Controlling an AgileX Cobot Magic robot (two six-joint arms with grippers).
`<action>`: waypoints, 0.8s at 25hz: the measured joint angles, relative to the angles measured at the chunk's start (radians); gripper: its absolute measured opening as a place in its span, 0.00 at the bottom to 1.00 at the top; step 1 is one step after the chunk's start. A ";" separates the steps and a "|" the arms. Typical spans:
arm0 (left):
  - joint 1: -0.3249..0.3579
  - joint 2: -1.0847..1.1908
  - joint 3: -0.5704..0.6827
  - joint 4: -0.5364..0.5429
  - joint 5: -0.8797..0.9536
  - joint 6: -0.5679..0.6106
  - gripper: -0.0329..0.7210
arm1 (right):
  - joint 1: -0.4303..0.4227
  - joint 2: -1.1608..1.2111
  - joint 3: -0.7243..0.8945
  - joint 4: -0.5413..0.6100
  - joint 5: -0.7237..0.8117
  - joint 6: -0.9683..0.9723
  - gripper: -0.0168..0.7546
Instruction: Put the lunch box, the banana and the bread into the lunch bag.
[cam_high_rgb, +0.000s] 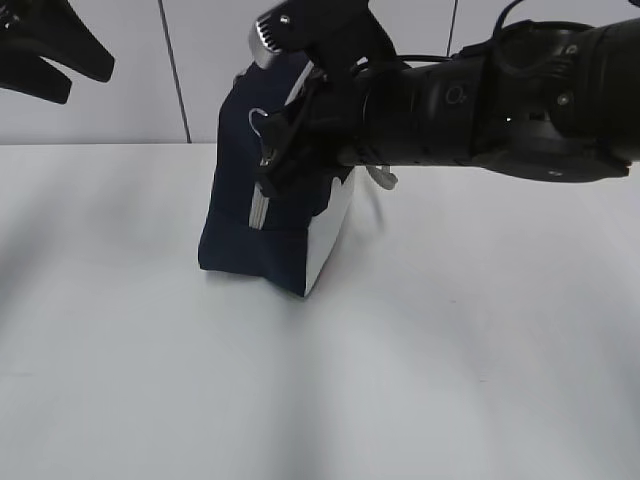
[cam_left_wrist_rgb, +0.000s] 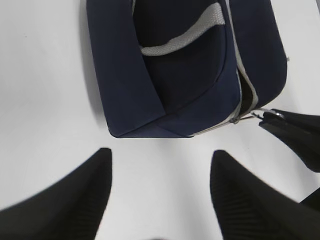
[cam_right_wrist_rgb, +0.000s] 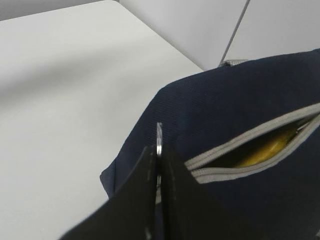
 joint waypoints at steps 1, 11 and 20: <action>0.000 0.000 0.000 -0.001 0.000 0.000 0.62 | -0.011 0.000 0.000 -0.002 -0.006 0.003 0.00; 0.000 0.001 0.000 -0.010 0.000 0.039 0.62 | -0.043 0.000 -0.002 -0.014 -0.158 0.131 0.00; 0.000 0.018 0.009 -0.018 -0.002 0.054 0.62 | -0.152 0.000 -0.014 -0.265 -0.348 0.414 0.00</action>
